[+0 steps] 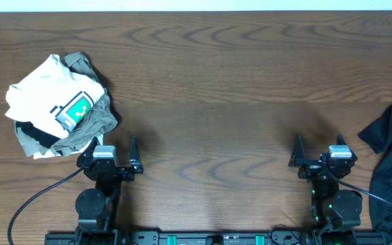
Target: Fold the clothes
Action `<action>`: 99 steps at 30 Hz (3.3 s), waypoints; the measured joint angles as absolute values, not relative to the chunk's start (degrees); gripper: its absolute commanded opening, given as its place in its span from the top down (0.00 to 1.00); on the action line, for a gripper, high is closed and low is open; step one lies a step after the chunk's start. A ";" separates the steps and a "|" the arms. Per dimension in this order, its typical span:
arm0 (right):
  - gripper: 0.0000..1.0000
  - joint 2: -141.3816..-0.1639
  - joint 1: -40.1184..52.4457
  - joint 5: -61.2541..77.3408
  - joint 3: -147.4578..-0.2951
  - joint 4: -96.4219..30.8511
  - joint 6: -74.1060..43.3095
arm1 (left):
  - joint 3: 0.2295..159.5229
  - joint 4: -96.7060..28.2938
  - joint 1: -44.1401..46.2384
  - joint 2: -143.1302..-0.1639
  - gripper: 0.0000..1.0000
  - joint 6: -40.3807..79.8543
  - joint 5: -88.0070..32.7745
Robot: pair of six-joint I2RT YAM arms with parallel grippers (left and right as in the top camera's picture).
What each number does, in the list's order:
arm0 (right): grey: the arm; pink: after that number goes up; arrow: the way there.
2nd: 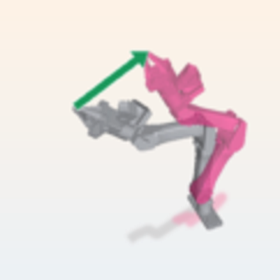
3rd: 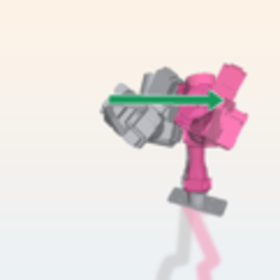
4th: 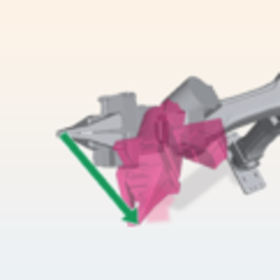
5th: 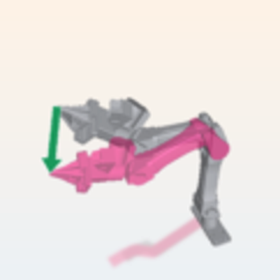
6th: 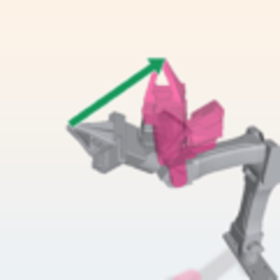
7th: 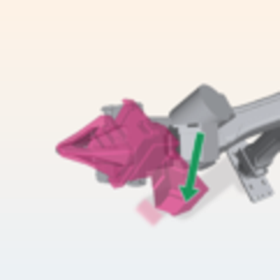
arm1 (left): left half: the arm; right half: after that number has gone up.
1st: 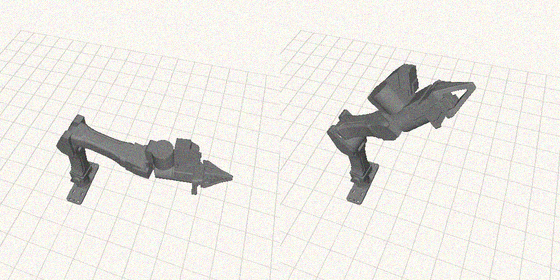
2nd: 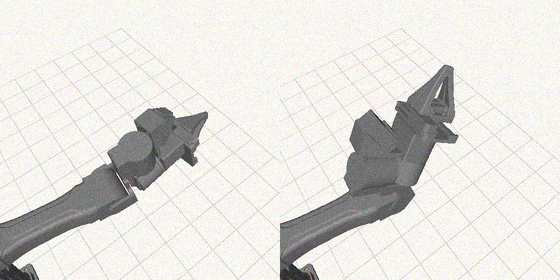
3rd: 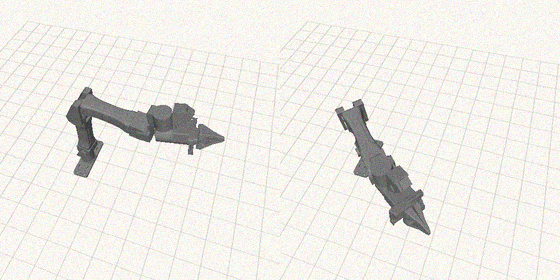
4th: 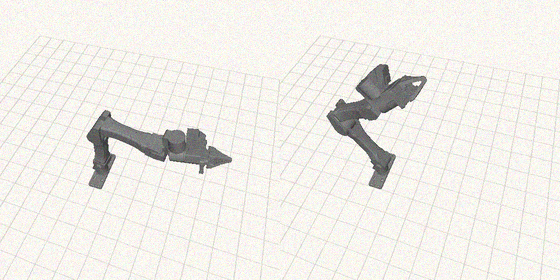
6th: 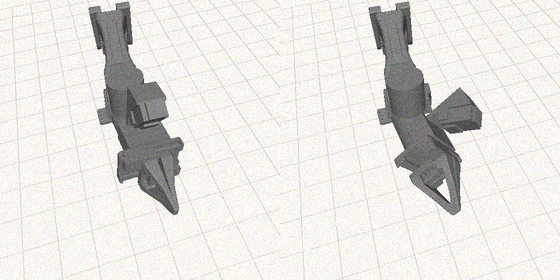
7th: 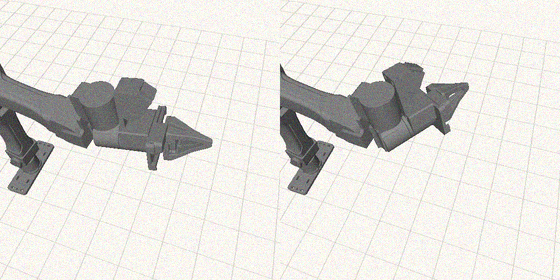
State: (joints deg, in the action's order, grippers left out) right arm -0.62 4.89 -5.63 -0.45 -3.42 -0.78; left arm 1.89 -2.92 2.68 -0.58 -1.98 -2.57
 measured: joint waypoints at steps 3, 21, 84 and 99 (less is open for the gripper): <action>0.01 -0.62 4.60 -5.63 -0.45 -3.42 -0.78 | 1.89 -2.92 2.68 -0.58 0.02 -1.98 -2.57; 0.01 -0.62 4.60 -5.58 -0.45 -3.42 -0.78 | 1.89 -2.94 2.68 -0.58 0.02 -1.98 -2.57; 0.01 -11.29 4.60 0.05 -0.45 -4.19 -7.05 | 1.89 -2.94 2.68 -6.13 0.02 4.34 -2.76; 0.01 -34.96 4.56 0.25 -27.64 -29.06 -10.66 | 20.62 -16.14 2.68 -25.82 0.02 9.39 -7.18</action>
State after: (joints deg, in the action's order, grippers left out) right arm -34.96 4.56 0.25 -27.64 -29.06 -10.66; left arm 20.62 -16.14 2.68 -25.82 9.39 -7.18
